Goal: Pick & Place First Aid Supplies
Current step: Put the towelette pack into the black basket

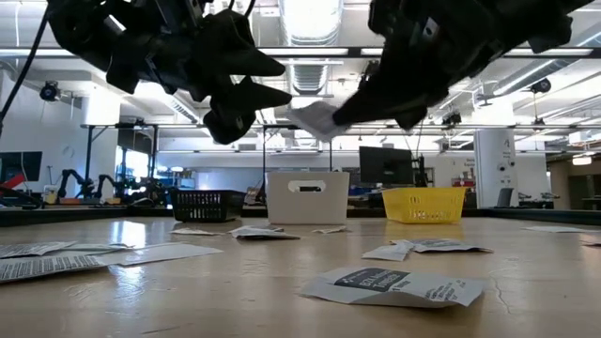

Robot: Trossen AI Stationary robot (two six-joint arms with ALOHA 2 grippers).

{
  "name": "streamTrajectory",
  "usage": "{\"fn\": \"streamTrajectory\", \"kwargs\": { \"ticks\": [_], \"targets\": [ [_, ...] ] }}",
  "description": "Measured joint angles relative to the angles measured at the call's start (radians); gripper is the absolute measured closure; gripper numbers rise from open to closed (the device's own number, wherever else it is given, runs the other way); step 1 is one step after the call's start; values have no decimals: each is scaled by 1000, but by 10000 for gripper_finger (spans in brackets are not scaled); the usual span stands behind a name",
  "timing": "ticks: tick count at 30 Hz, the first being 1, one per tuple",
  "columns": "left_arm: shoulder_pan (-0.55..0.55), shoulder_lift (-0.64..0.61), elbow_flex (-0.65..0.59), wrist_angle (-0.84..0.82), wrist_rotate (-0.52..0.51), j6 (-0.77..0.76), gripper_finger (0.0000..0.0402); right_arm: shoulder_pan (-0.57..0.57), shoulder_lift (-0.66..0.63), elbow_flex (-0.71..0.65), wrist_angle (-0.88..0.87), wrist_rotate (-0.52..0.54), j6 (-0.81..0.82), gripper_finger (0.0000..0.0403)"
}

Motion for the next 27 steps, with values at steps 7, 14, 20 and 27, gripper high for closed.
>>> {"fn": "streamTrajectory", "kwargs": {
  "ticks": [7, 14, 20, 27],
  "targets": [
    [0, 0, 0, 2, 0, -15, 250, 2, 0, 51, 2, 11, -112, 394],
    [0, 1, 0, 11, 12, -15, 250, 1, 0, 66, -1, 59, -141, 394],
    [1, 1, 1, 54, 82, -5, 250, -2, 0, 66, 1, 62, -137, 394],
    [2, 1, 1, 69, 82, -5, 257, -10, 0, 66, 4, 81, -118, 394]
  ]
}}
